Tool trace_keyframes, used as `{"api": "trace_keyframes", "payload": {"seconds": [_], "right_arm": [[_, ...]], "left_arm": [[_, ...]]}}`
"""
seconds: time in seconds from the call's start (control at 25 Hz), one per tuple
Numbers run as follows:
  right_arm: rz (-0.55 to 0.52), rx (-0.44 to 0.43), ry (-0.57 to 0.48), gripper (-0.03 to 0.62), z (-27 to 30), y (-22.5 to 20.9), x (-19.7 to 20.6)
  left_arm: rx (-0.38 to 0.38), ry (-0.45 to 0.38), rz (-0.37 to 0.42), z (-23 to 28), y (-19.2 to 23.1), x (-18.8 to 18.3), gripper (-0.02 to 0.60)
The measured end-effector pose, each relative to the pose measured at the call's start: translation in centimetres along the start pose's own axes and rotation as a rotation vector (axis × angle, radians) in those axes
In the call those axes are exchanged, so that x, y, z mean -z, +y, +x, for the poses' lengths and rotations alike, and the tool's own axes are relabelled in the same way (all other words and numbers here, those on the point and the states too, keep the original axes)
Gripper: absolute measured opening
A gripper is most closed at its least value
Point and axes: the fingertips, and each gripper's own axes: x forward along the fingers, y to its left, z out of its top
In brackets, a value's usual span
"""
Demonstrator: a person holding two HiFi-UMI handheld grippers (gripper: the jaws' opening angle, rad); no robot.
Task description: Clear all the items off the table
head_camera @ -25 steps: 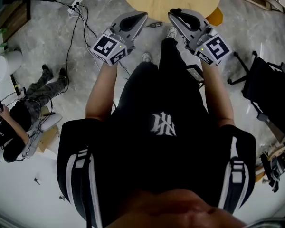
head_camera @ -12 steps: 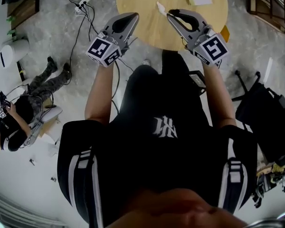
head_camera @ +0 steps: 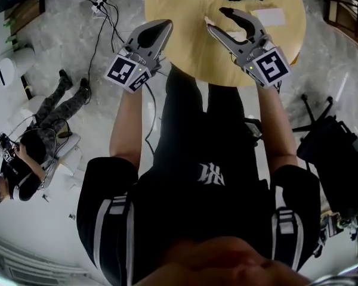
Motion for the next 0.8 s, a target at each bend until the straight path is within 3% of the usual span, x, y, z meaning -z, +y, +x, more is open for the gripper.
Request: {"api": "trace_keyframes", "payload": {"seconds": [0.12,0.2,0.28,0.4,0.48,0.64,0.68,0.8], "right_arm": [[0.010,0.055,0.015,0.253,2.1,-2.0,1.2],[0.027,0.101,0.023,0.255,3.5,-3.4,2.3],[0.052,0.145,0.021,0.339,4.7,-4.5,3.4],[0.060,0.184,0.020,0.344,6.0,-5.6,5.0],[0.061,0.196,0.022,0.411,6.9,-6.0,5.8],[0.039,0.218,0.041,0.415,7.6,-6.7,7.0],[0.036,0.221,0.050,0.457,7.7,-6.8,7.3],[0.017,0.221,0.061,0.457,8.1,-6.8,7.8]], "left_arm": [[0.048,-0.007,0.010,1.3,1.4,0.2,0.014],[0.091,-0.018,0.001,2.3,2.4,0.4,0.014],[0.129,-0.031,-0.013,3.1,3.0,0.6,0.013],[0.161,-0.052,-0.008,4.0,3.7,1.0,0.014],[0.174,-0.060,0.002,4.3,4.1,1.2,0.012],[0.198,-0.070,0.024,4.8,3.9,1.2,0.013],[0.201,-0.073,0.023,4.9,3.8,1.3,0.013],[0.206,-0.089,0.004,4.9,3.8,1.4,0.014]]}}
